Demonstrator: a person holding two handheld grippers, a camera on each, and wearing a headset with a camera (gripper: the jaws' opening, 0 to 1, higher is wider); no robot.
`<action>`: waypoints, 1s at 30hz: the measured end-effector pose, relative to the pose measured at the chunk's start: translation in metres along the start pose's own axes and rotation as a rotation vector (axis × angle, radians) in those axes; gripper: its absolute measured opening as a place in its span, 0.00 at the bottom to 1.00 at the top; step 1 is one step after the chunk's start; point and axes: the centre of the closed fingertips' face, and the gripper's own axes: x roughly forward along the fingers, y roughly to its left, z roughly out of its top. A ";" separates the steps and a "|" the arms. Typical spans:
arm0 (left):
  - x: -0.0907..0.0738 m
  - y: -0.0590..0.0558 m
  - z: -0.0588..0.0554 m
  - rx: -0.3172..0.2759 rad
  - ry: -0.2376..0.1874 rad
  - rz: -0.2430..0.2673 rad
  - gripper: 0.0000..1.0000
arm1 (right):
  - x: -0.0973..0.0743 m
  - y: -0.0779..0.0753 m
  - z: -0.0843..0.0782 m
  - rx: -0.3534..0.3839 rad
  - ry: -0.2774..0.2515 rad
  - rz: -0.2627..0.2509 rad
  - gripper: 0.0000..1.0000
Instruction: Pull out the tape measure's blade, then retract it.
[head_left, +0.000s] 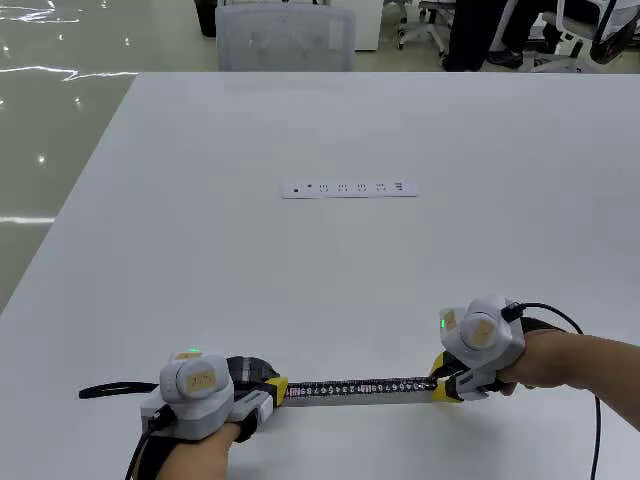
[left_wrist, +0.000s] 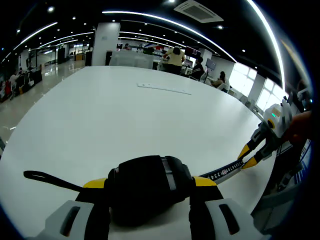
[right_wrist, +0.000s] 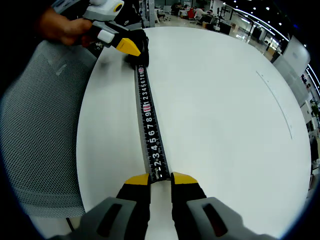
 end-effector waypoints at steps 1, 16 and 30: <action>0.000 0.000 0.000 0.000 0.000 -0.001 0.60 | 0.000 0.000 0.000 0.001 -0.002 -0.001 0.14; -0.001 -0.001 -0.001 0.010 0.008 -0.010 0.60 | 0.006 0.003 0.005 0.032 -0.009 0.017 0.14; -0.001 -0.001 -0.001 0.009 0.009 -0.015 0.60 | 0.007 0.003 0.007 0.039 -0.013 0.014 0.14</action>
